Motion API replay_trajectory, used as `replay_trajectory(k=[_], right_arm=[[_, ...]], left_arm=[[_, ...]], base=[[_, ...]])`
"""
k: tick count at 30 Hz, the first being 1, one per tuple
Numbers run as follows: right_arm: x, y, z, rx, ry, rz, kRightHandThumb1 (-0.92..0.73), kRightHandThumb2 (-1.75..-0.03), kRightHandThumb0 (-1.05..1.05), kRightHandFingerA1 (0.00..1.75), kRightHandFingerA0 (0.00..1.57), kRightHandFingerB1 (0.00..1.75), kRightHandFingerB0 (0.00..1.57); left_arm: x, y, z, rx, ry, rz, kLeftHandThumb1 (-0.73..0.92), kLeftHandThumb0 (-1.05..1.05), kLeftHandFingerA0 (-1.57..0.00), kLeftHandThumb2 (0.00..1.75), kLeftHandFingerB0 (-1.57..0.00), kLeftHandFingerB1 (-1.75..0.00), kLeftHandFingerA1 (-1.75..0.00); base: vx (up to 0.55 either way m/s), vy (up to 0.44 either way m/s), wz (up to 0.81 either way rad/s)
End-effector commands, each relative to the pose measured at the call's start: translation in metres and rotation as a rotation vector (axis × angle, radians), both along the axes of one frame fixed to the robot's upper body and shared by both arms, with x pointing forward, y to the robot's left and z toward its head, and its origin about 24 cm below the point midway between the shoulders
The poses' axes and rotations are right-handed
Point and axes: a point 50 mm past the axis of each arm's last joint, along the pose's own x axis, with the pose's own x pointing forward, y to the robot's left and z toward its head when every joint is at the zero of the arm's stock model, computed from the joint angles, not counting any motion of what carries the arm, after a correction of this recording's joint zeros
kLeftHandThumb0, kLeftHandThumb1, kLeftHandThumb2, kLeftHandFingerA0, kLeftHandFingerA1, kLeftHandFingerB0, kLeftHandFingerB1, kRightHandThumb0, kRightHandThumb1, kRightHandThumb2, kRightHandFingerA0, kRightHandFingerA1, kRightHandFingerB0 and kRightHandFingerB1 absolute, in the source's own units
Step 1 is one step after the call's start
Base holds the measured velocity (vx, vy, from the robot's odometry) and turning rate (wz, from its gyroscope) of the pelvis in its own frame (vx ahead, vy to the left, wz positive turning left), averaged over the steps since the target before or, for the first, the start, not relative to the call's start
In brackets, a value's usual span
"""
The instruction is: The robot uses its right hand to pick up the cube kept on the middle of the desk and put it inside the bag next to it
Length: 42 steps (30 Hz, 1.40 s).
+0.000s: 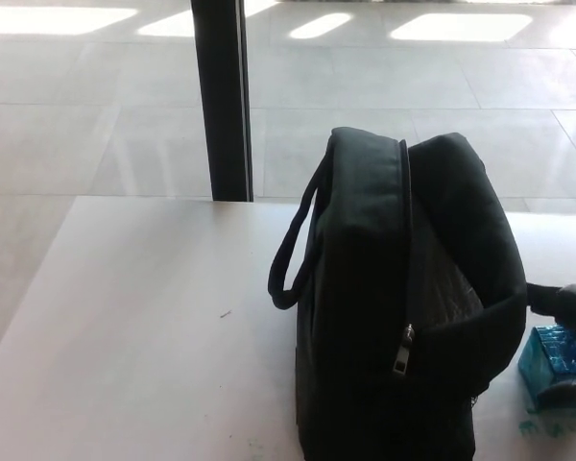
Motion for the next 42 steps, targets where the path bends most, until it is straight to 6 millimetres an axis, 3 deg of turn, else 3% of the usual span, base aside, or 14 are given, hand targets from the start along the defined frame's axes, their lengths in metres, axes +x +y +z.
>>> replay_trajectory(k=[1, 7, 8, 14, 15, 17, 19, 23, 24, 27, 31, 32, 33, 42], right_arm=[[-0.002, -0.015, -0.008, -0.132, 0.153, -0.074, -0.4, -0.78, -0.66, 0.14, 0.0, 0.34, 0.04], [-0.004, -0.018, -0.016, -0.177, 0.238, -0.094, -0.38, -0.71, -0.6, 0.1, 0.0, 0.37, 0.11], [-0.004, -0.015, -0.018, -0.221, 0.271, -0.063, -0.39, -0.53, -0.6, 0.2, 0.0, 0.32, 0.14], [-0.005, -0.007, -0.023, -0.283, 0.291, -0.025, -0.34, -0.75, -0.6, 0.23, 0.0, 0.44, 0.15], [-0.009, -0.002, -0.03, -0.291, 0.229, 0.02, -0.44, -0.66, -0.39, 0.72, 0.17, 0.39, 0.27], [-0.012, 0.0, -0.034, -0.276, 0.195, 0.049, -0.59, -0.57, -0.28, 0.67, 0.36, 0.34, 0.34], [-0.013, 0.002, -0.037, -0.25, 0.131, 0.063, -0.74, -0.63, -0.23, 1.17, 0.54, 0.37, 0.46], [-0.02, 0.001, -0.043, -0.307, -0.028, 0.185, -0.77, -0.66, -0.23, 1.39, 0.63, 0.56, 0.65], [-0.023, -0.001, -0.046, -0.371, -0.06, 0.228, -0.75, -0.65, -0.26, 1.58, 0.72, 0.88, 0.7], [-0.028, -0.007, -0.055, -0.462, -0.065, 0.245, -0.77, -0.62, -0.28, 1.69, 0.74, 1.07, 0.71], [-0.033, -0.016, -0.061, -0.485, -0.111, 0.282, -0.72, -0.63, -0.31, 1.67, 0.77, 0.72, 0.78], [-0.034, -0.019, -0.062, -0.469, -0.139, 0.294, -0.73, -0.61, -0.3, 1.64, 0.81, 0.75, 0.82], [-0.036, -0.021, -0.061, -0.445, -0.187, 0.303, -0.78, -0.68, -0.34, 1.71, 0.86, 1.35, 0.72], [-0.041, -0.024, -0.058, -0.331, -0.311, 0.339, -0.79, -0.67, -0.31, 1.74, 0.79, 1.37, 0.63]], left_arm=[[0.0, 0.007, 0.006, 0.024, 0.003, 0.014, 0.63, -1.05, -0.31, 0.91, -0.24, -1.45, -1.57], [0.0, 0.007, 0.006, 0.021, -0.003, 0.012, 0.61, -1.05, -0.31, 0.93, -0.23, -1.47, -1.59], [0.001, 0.007, 0.006, 0.024, -0.001, 0.01, 0.01, -0.9, -0.46, 1.05, -0.15, -0.94, -1.13], [0.003, 0.007, 0.008, 0.029, -0.005, 0.008, 0.01, -0.87, -0.43, 1.05, -0.17, -0.94, -1.1], [0.002, 0.007, 0.008, 0.033, -0.003, 0.007, 0.01, -0.9, -0.45, 1.06, -0.15, -0.95, -1.13], [0.002, 0.007, 0.007, 0.03, -0.003, 0.015, 0.01, -0.94, -0.45, 1.07, -0.14, -0.96, -1.15], [0.003, 0.008, 0.007, 0.035, -0.002, 0.011, 0.03, -0.9, -0.43, 1.07, -0.13, -0.93, -1.11], [0.003, 0.008, 0.008, 0.034, -0.003, 0.01, 0.04, -0.96, -0.42, 1.09, -0.12, -0.95, -1.14], [0.003, 0.008, 0.008, 0.04, 0.0, 0.005, 0.04, -1.02, -0.41, 1.12, -0.1, -0.97, -1.16], [0.002, 0.008, 0.008, 0.034, -0.003, 0.012, 0.05, -1.01, -0.42, 1.12, -0.08, -0.96, -1.17], [0.002, 0.008, 0.008, 0.035, 0.0, 0.012, 0.08, -0.95, -0.36, 1.12, -0.1, -0.93, -1.1], [0.003, 0.008, 0.008, 0.033, -0.002, 0.012, 0.1, -1.0, -0.36, 1.14, -0.06, -0.93, -1.12], [0.003, 0.007, 0.008, 0.035, -0.002, 0.007, 0.1, -0.99, -0.37, 1.14, -0.05, -0.92, -1.12], [0.002, 0.008, 0.007, 0.032, -0.001, 0.015, 0.05, -1.03, -0.42, 1.12, -0.08, -0.97, -1.18]], base=[[0.0, 0.0, 0.0], [0.0, 0.0, 0.0], [0.0, 0.0, 0.0], [0.0, 0.0, 0.0], [0.0, 0.0, 0.0], [0.0, 0.0, 0.0], [0.0, 0.0, 0.0], [0.0, 0.0, 0.0], [0.0, 0.0, 0.0], [0.0, 0.0, 0.0], [0.0, 0.0, 0.0], [0.0, 0.0, 0.0], [0.0, 0.0, 0.0], [0.0, 0.0, 0.0]])
